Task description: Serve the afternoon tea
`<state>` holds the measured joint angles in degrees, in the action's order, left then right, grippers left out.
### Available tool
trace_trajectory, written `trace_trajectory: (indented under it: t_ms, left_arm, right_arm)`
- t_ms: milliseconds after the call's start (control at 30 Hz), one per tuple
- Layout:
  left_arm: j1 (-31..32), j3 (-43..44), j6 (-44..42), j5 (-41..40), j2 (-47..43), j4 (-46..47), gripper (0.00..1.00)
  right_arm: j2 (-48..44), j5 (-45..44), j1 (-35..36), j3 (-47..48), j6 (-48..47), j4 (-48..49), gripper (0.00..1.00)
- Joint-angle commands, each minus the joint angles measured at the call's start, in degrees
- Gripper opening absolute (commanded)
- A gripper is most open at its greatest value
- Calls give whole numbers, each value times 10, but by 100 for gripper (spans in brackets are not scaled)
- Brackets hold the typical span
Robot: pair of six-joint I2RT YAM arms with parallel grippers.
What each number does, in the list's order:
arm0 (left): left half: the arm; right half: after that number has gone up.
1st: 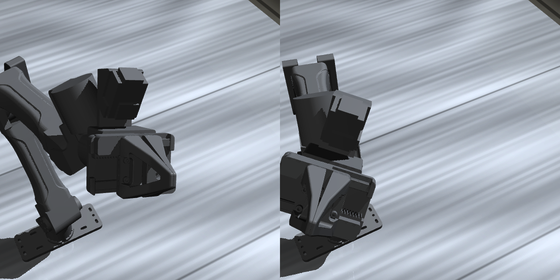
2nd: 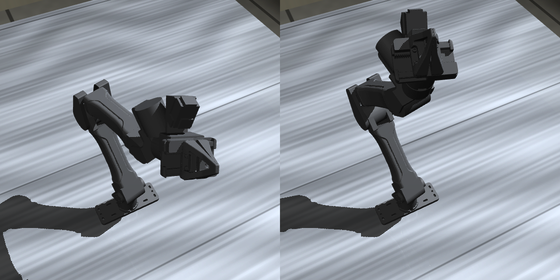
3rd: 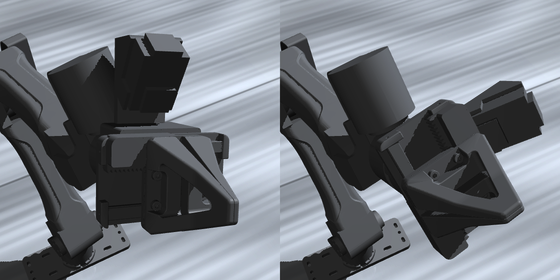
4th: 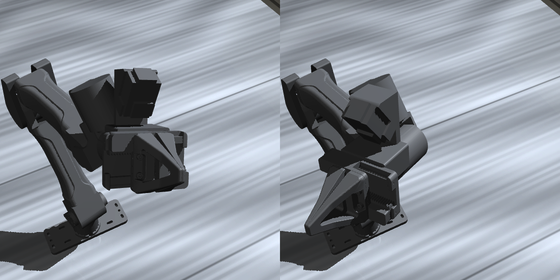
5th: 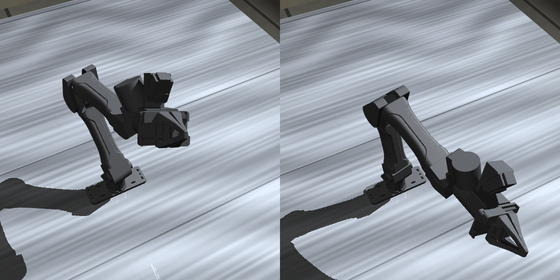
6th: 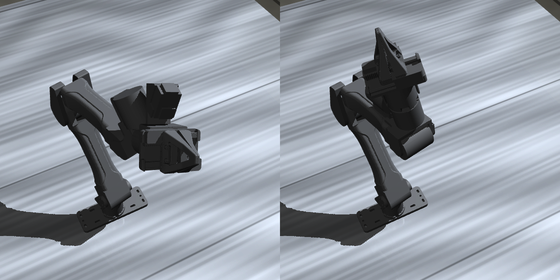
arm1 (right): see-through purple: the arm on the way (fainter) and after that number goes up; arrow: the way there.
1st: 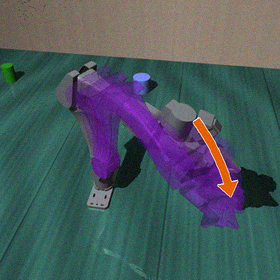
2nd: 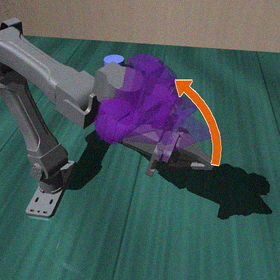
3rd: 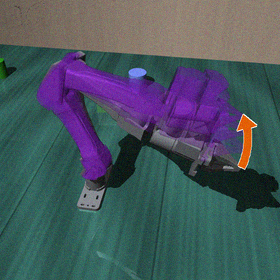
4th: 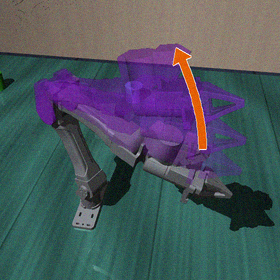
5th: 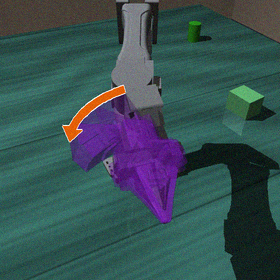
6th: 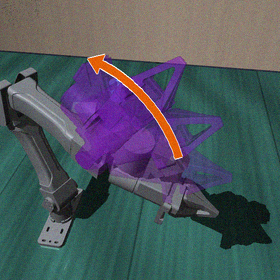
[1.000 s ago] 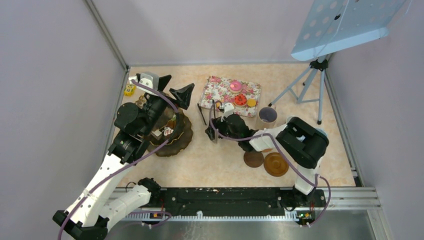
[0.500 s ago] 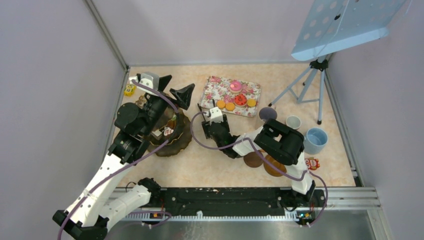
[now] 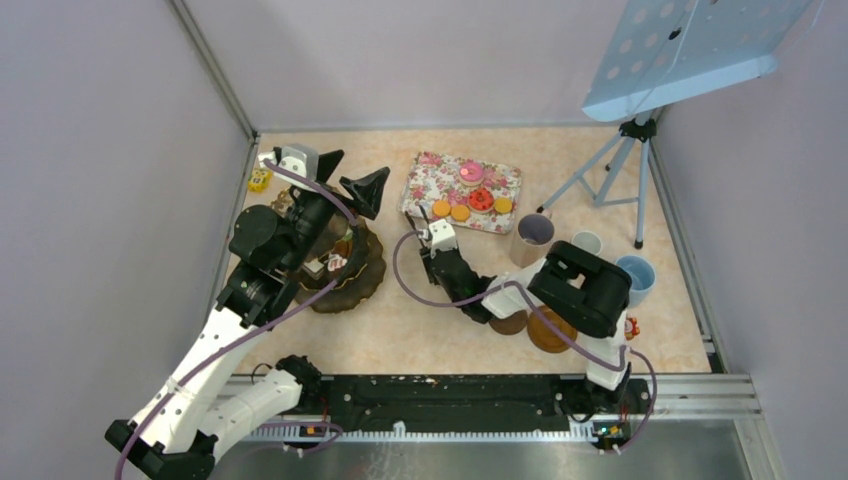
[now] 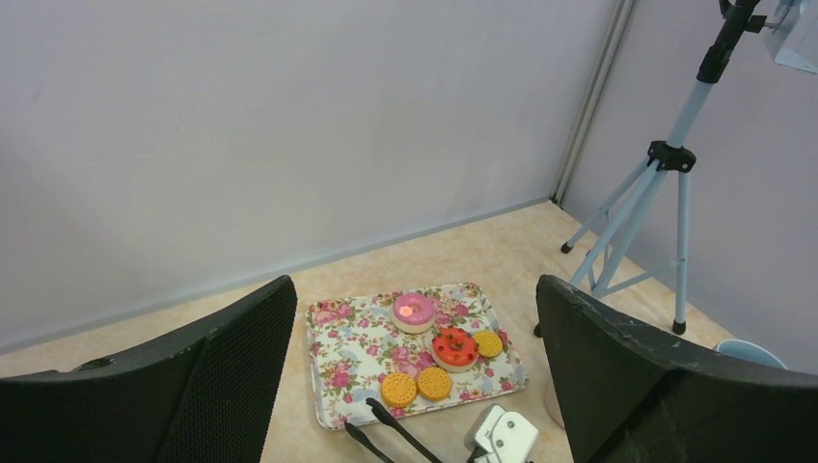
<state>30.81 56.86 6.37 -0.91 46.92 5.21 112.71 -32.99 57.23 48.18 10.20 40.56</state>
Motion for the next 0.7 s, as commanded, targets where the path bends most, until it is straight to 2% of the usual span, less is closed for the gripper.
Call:
trace_trajectory:
  t_ms: [0, 200, 367, 667]
  left_arm:
    - [2, -3, 5, 1, -1, 25, 99]
    - [2, -3, 5, 0, 0, 25, 99]
    - [2, -3, 4, -1, 0, 25, 99]
    - [2, -3, 3, -1, -3, 25, 99]
  right_arm:
    - [-90, 39, -2, -21, -8, -26, 38]
    - [-195, 81, -12, -24, 12, -129, 35]
    - [-258, 154, -65, 4, 64, -260, 35]
    - [-286, 175, -171, 122, 92, -532, 38]
